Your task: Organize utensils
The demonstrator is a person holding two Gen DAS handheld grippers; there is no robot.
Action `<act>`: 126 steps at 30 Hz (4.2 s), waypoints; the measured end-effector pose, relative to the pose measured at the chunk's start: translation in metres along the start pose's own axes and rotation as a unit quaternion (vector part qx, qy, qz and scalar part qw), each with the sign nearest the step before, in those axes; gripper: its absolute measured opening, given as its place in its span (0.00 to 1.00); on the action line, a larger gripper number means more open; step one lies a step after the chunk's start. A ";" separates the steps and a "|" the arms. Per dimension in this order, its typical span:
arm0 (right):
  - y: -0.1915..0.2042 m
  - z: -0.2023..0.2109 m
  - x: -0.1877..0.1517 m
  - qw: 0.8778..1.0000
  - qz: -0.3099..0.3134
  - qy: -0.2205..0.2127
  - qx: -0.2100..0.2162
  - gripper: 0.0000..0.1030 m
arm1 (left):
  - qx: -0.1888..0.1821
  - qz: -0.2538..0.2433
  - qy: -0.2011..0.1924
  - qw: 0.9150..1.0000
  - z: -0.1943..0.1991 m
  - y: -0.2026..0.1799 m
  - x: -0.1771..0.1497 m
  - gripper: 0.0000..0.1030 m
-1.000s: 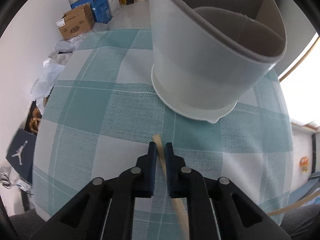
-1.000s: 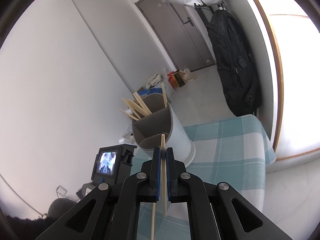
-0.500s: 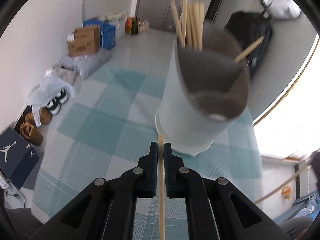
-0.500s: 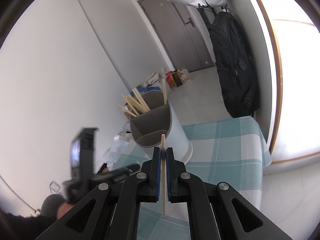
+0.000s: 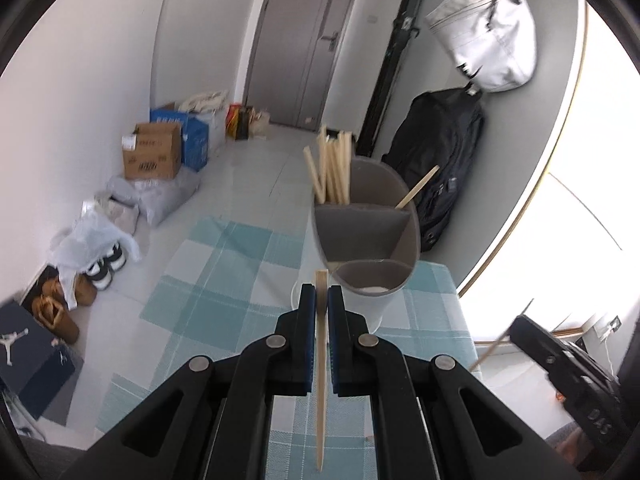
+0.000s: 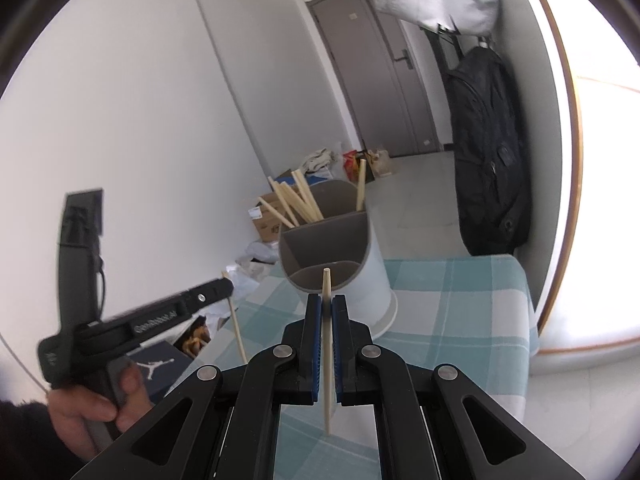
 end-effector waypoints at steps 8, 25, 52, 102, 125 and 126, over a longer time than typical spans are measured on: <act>0.011 -0.001 0.002 1.000 0.009 -0.006 0.000 0.04 | -0.017 -0.020 -0.009 1.000 0.013 -0.009 0.005 0.02; 0.027 0.000 0.048 1.000 0.012 -0.018 0.018 0.04 | -0.008 -0.013 0.010 1.000 0.022 -0.008 0.043 0.02; 0.018 -0.049 0.221 0.998 0.023 -0.061 -0.003 0.04 | -0.058 -0.026 -0.047 0.997 -0.016 -0.035 0.192 0.02; 0.006 -0.046 0.137 1.000 -0.009 -0.005 0.013 0.68 | -0.050 -0.005 0.004 0.999 -0.003 -0.007 0.147 0.66; 0.017 0.052 0.101 0.993 0.005 -0.120 -0.012 1.00 | 0.020 -0.062 -0.076 0.995 0.063 -0.018 0.101 0.88; 0.016 0.052 0.097 0.993 0.003 -0.119 -0.014 1.00 | 0.023 -0.063 -0.078 0.995 0.064 -0.017 0.097 0.89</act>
Point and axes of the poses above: each gripper's, at about its wrist camera, not at the fingertips, and z roughly against the way its jaws point, y to its left, x to its top, the point moved 9 cm from there along -z, roughly the way its jaws point, and after that the axes turned 12 degrees about -x, right-handed, at the moved point
